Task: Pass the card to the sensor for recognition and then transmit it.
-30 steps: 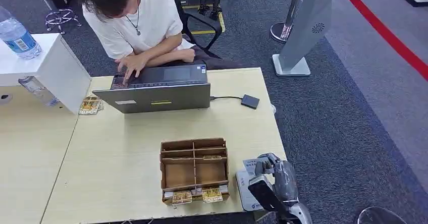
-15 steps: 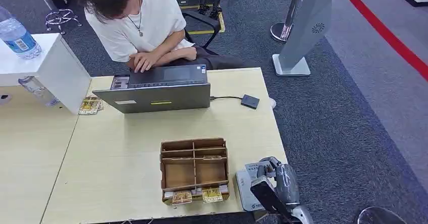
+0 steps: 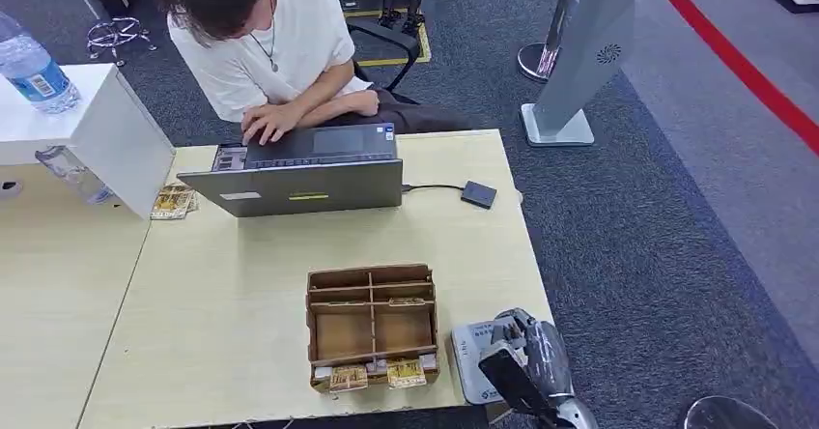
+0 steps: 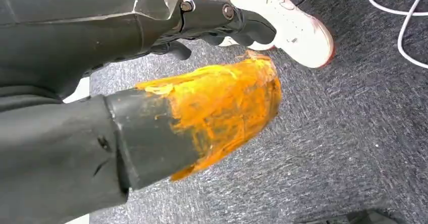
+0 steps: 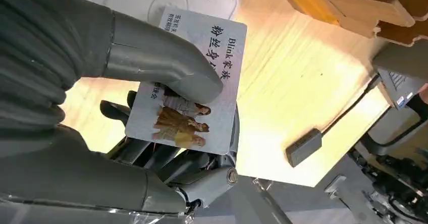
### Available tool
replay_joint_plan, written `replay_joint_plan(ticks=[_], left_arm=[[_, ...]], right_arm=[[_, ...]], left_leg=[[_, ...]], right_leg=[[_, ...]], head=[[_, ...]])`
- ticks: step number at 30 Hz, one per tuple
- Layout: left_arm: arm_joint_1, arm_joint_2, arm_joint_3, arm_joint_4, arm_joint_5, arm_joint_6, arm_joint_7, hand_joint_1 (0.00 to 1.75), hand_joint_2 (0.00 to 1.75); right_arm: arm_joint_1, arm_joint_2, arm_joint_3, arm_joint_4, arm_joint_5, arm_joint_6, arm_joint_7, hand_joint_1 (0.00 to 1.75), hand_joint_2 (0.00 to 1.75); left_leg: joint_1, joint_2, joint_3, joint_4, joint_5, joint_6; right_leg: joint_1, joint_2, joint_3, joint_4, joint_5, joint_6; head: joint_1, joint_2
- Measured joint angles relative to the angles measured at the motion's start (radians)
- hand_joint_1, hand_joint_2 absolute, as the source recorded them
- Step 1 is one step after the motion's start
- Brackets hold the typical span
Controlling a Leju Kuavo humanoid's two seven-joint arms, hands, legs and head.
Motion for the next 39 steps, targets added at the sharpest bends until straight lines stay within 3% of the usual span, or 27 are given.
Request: replay_joint_plan(ticks=[39], left_arm=[[0.001,-0.004,0.000,0.000,-0.002,-0.003,-0.010,0.00,0.00]], right_arm=[[-0.025,-0.004,-0.030,0.097,0.163,0.021,0.102,1.75,1.75]], left_leg=[[0.000,0.000,0.000,0.000,0.000,0.000]], right_leg=[[0.000,0.000,0.000,0.000,0.000,0.000]], head=[[0.000,0.000]])
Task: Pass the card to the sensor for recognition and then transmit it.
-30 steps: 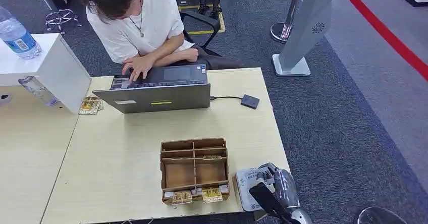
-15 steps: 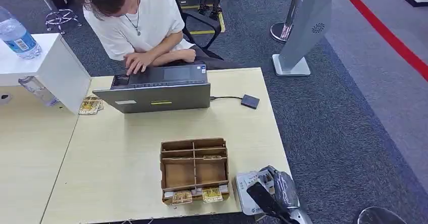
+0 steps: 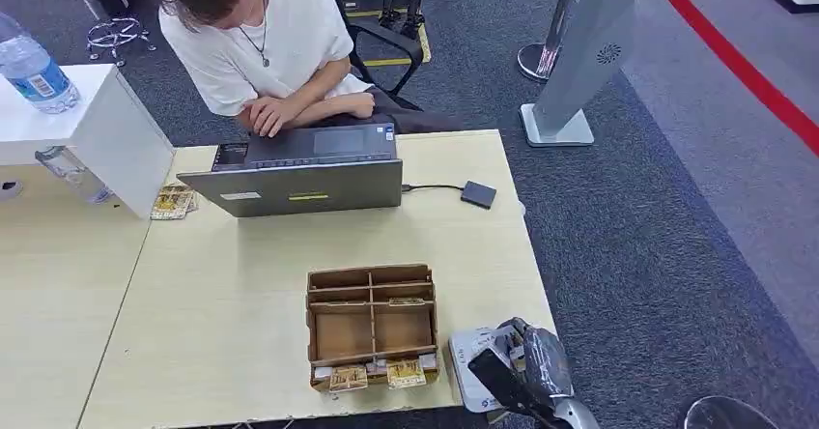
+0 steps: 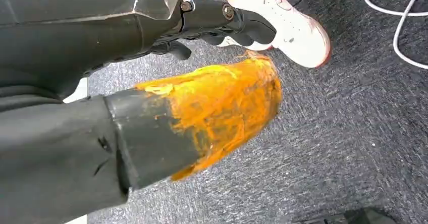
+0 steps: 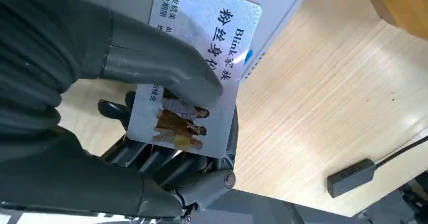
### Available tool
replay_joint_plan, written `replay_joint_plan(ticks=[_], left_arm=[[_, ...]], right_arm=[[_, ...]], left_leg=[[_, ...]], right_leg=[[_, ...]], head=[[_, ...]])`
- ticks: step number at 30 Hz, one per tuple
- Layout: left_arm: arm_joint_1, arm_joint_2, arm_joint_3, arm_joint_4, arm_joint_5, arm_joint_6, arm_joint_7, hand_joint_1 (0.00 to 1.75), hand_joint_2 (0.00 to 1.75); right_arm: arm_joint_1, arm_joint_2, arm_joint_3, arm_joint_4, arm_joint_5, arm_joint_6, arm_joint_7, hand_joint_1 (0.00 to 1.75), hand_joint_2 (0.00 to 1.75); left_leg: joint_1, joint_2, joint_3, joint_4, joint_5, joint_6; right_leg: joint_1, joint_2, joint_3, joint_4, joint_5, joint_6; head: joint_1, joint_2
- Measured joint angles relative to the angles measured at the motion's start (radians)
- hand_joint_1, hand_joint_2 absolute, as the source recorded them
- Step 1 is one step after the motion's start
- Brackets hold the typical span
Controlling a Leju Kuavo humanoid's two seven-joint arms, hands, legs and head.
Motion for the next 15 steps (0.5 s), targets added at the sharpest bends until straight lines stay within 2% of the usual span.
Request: replay_joint_plan(ticks=[15], left_arm=[[0.000,-0.012,0.000,0.000,0.002,-0.007,-0.004,0.00,0.00]], right_arm=[[0.001,-0.002,0.000,-0.040,0.023,-0.039,-0.011,1.75,1.75]], left_leg=[[0.000,0.000,0.000,0.000,0.000,0.000]], right_leg=[[0.000,0.000,0.000,0.000,0.000,0.000]], head=[[0.000,0.000]])
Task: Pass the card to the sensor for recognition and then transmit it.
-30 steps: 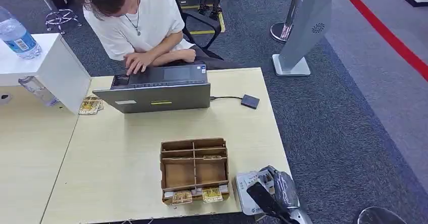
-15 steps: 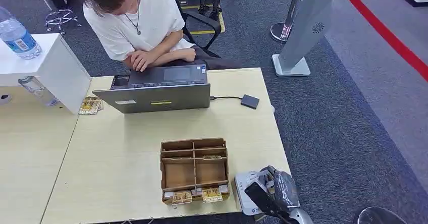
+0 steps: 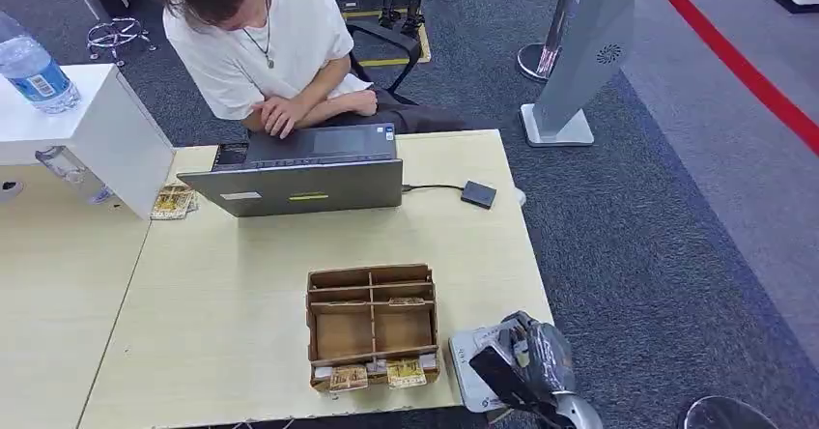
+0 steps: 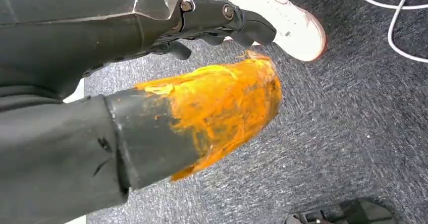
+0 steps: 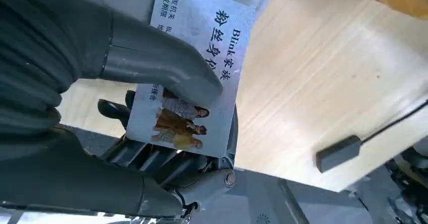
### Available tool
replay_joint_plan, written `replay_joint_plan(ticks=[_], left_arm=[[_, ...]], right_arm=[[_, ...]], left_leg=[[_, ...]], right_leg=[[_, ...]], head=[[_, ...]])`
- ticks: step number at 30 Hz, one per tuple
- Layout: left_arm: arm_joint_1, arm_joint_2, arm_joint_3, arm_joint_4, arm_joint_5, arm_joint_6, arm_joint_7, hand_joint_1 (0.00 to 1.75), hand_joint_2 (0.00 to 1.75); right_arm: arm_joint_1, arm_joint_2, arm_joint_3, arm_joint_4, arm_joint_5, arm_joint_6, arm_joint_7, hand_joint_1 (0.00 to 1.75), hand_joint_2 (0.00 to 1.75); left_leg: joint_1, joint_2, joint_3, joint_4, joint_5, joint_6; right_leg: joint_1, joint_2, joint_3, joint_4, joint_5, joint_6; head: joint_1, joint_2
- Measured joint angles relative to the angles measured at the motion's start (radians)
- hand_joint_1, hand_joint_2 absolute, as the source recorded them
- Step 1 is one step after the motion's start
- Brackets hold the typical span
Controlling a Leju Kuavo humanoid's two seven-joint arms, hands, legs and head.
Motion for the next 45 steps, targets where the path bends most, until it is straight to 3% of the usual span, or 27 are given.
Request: replay_joint_plan(ticks=[17,23,31,34,45], left_arm=[[0.000,-0.003,0.000,0.000,0.000,0.000,0.000,0.00,0.00],[0.000,-0.003,0.000,0.000,-0.001,0.000,0.000,0.00,0.00],[0.000,-0.003,0.000,0.000,-0.013,-0.005,-0.001,0.00,0.00],[0.000,-0.003,0.000,0.000,-0.026,-0.010,-0.001,0.00,0.00],[-0.001,-0.003,0.000,0.000,-0.046,-0.017,-0.001,0.00,0.00]], right_arm=[[0.001,0.000,0.000,-0.021,0.001,-0.003,-0.002,1.75,1.75],[0.002,0.000,0.001,-0.060,0.018,-0.049,-0.024,1.75,1.75],[-0.003,0.000,0.023,-0.176,0.144,-0.128,-0.039,1.75,1.75],[-0.012,0.014,0.021,-0.239,0.242,-0.131,-0.074,1.75,1.75],[-0.071,0.040,0.028,-0.359,0.373,-0.131,-0.077,1.75,1.75]], left_leg=[[0.000,0.000,0.000,0.000,0.000,0.000],[0.000,0.000,0.000,0.000,0.000,0.000],[0.000,0.000,-0.001,0.000,0.000,0.000],[0.000,0.000,0.000,0.000,0.000,0.000],[0.000,0.000,-0.001,0.000,0.000,0.000]], right_leg=[[0.000,0.000,0.000,0.000,0.000,0.000],[0.000,0.000,0.000,0.000,0.000,0.000],[0.000,0.000,0.000,0.000,0.000,0.000],[0.000,0.000,0.000,0.000,0.000,0.000],[0.000,0.000,0.000,0.000,0.000,0.000]], head=[[0.000,0.000],[0.000,0.000],[0.000,0.000],[0.000,0.000],[0.000,0.000]])
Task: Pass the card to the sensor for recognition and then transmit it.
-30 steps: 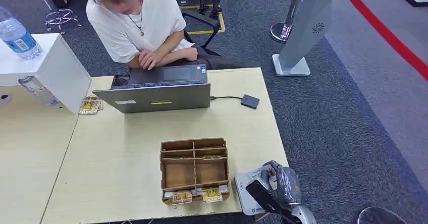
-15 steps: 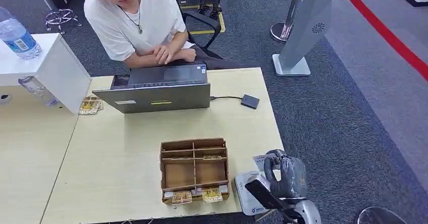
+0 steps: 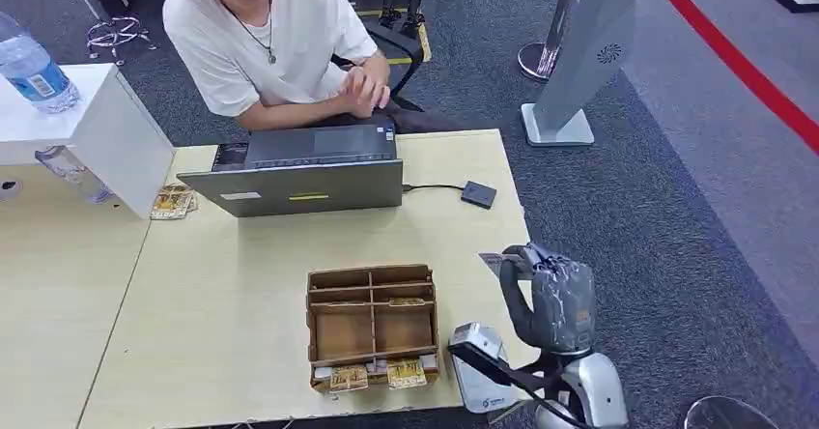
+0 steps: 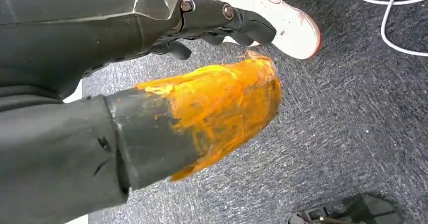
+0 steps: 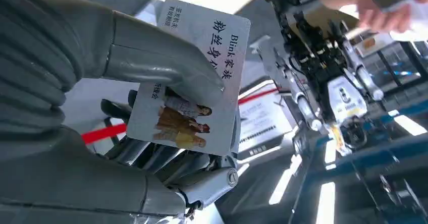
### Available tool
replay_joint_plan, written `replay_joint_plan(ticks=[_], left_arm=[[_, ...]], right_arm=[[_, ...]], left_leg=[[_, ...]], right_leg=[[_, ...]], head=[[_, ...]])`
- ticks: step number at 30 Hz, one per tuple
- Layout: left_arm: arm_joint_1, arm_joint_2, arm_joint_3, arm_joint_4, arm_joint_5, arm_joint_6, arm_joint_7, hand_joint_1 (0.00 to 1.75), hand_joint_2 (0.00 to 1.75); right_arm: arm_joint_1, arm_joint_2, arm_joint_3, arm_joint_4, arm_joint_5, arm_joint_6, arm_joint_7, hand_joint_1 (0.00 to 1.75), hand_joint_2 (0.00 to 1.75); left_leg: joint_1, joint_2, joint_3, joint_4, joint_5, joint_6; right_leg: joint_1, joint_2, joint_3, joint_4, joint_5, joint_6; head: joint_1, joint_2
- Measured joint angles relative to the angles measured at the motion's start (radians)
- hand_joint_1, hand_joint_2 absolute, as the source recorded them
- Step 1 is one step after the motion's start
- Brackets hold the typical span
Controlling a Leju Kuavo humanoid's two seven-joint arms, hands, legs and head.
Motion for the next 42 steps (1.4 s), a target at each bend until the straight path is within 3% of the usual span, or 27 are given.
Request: replay_joint_plan(ticks=[11,21,22,24,25,26,30,31,36,37,42], left_arm=[[-0.001,0.000,-0.004,0.000,-0.026,-0.013,0.000,0.00,0.00],[-0.002,0.000,-0.027,0.000,-0.032,-0.025,0.002,0.00,0.00],[-0.002,0.000,-0.029,0.000,-0.032,-0.025,0.002,0.00,0.00],[-0.002,0.000,-0.032,0.000,-0.032,-0.025,0.002,0.00,0.00],[-0.003,0.000,-0.034,0.000,-0.032,-0.025,0.002,0.00,0.00],[-0.004,-0.001,-0.034,0.000,-0.032,-0.025,0.002,0.00,0.00],[-0.003,-0.002,-0.034,0.000,-0.032,-0.026,0.002,0.00,0.00],[-0.003,-0.002,-0.035,0.000,-0.032,-0.026,0.002,0.00,0.00],[-0.003,-0.003,-0.035,0.000,-0.032,-0.026,0.002,0.00,0.00],[-0.003,-0.003,-0.035,0.000,-0.032,-0.026,0.002,0.00,0.00],[-0.003,-0.003,-0.035,0.000,-0.031,-0.027,0.002,0.00,0.00]], right_arm=[[-0.105,0.022,0.036,-0.025,0.164,0.000,0.028,1.75,1.75],[-0.266,0.023,0.137,0.054,0.275,0.001,0.166,1.75,1.75],[-0.277,0.023,0.147,0.065,0.280,0.001,0.178,1.64,1.75],[-0.304,0.023,0.168,0.096,0.289,0.001,0.205,1.64,1.75],[-0.316,0.023,0.180,0.113,0.297,0.001,0.219,0.66,1.75],[-0.323,0.023,0.187,0.122,0.302,0.001,0.228,0.17,1.75],[-0.339,0.023,0.208,0.152,0.311,0.001,0.245,0.17,1.75],[-0.343,0.023,0.210,0.158,0.311,0.001,0.246,0.00,1.75],[-0.350,0.023,0.221,0.177,0.317,0.001,0.256,0.00,1.75],[-0.351,0.023,0.221,0.182,0.320,0.001,0.262,0.00,0.00],[-0.357,0.019,0.224,0.203,0.327,0.001,0.294,0.00,0.00]], left_leg=[[0.000,0.000,0.000,0.000,0.000,0.000],[0.000,0.000,0.000,0.000,0.000,0.000],[0.000,0.000,0.000,0.000,0.000,0.000],[0.000,0.000,0.000,0.000,0.000,0.000],[0.000,0.000,0.000,0.000,0.000,0.000],[0.000,0.000,0.000,0.000,0.000,0.000],[0.000,0.000,0.000,0.000,0.000,0.000],[0.000,0.000,0.000,0.000,0.000,0.000],[0.000,0.000,0.000,0.000,0.000,0.000],[0.000,0.000,0.000,0.000,0.000,0.000],[0.000,0.000,0.000,0.000,0.000,0.000]], right_leg=[[0.000,0.000,0.000,0.000,0.000,0.000],[0.000,0.000,0.000,0.000,0.000,0.000],[0.000,0.000,0.000,0.000,0.000,0.000],[0.000,0.000,0.000,0.000,0.000,0.000],[0.000,0.000,0.000,0.000,0.000,0.000],[0.000,0.000,0.000,0.000,0.000,0.000],[0.000,0.000,0.000,0.000,0.000,0.000],[0.000,0.000,0.000,0.000,0.000,0.000],[0.000,0.000,0.000,0.000,0.000,0.000],[0.000,0.000,0.000,0.000,0.000,0.000],[0.000,0.000,0.000,0.000,0.000,0.000]], head=[[0.000,0.000],[0.000,0.000],[0.000,0.000],[0.000,0.000],[0.000,0.000],[0.000,0.000],[0.000,0.000],[0.000,0.000],[0.000,0.000],[0.000,0.000],[0.000,0.000]])
